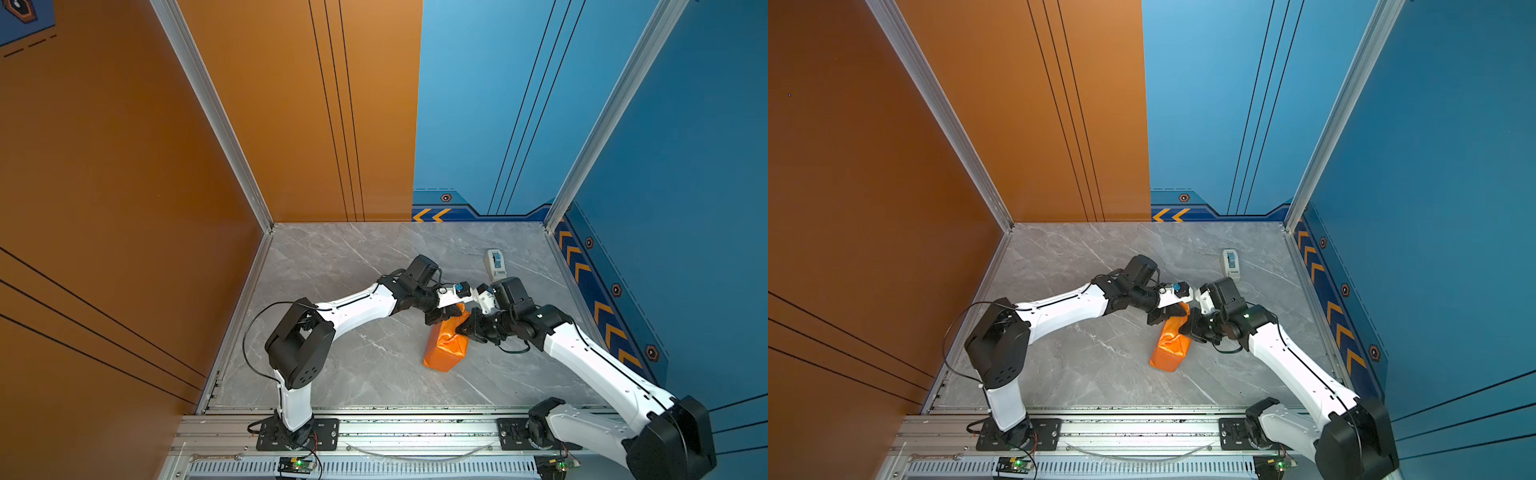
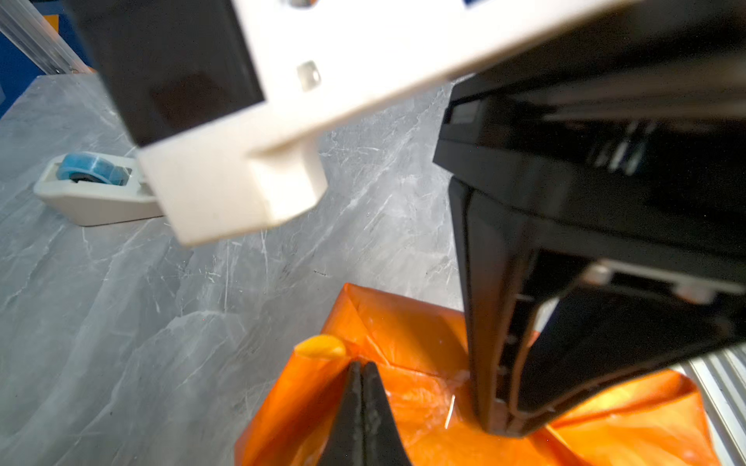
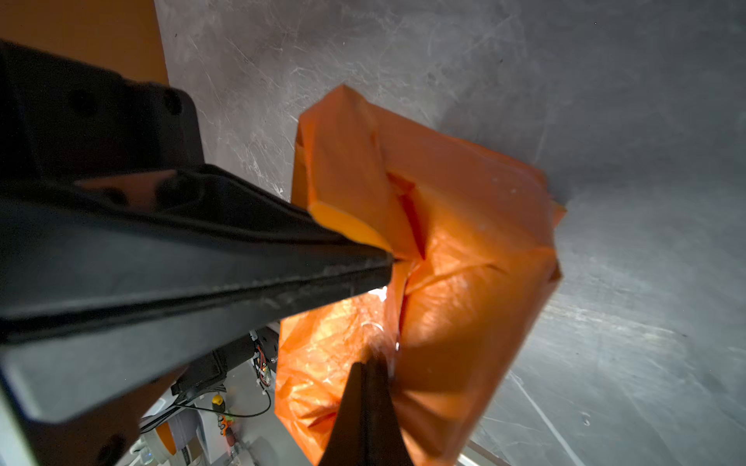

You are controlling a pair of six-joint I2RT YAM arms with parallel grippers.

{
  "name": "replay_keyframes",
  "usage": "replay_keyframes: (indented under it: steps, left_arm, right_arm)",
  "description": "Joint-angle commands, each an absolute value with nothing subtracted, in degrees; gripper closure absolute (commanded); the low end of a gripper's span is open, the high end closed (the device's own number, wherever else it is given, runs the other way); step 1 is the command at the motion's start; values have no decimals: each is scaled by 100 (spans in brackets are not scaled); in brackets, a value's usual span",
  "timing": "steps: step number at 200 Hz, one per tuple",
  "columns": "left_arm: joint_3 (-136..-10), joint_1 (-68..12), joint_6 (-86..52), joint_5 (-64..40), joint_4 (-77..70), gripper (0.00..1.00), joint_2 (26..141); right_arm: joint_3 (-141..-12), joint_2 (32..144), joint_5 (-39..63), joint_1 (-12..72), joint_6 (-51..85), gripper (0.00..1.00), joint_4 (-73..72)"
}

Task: Wrap a gift box in wrapping paper
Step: Stick the wrapping paper to the gift box.

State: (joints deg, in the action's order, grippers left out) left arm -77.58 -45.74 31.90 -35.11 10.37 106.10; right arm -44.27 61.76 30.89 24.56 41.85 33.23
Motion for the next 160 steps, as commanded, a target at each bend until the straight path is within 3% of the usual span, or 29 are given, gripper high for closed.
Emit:
replay_keyframes:
  steps: [1, 63, 85, 127, 142, 160]
  left_arm:
    - [-7514, -4553, 3249, -3024, 1767, 99, 10881]
    - [-7521, -4594, 3233, -2989, 1750, 98, 10849]
    - [-7588, -4621, 3191, -2980, 1753, 92, 10730]
    - [-7979, -4682, 3007, -3008, 1726, 70, 10242]
    - [-8085, -4685, 2909, -2937, 1671, 58, 10019]
    - [-7999, -4646, 2633, -2757, 1391, 50, 9635]
  right_arm:
    - [-3802, 5830, 2736, 2448, 4532, 100, 3823]
    - [-3256, 5077, 2836, 2495, 4951, 100, 3766]
    - [-3477, 4836, 2744, 2426, 4931, 100, 3940]
    - [-3904, 4471, 2702, 1842, 4780, 66, 4191]
    - [-3954, 4545, 2540, 1785, 4687, 63, 4249]
    - [-3933, 4784, 2326, 1805, 4606, 62, 4157]
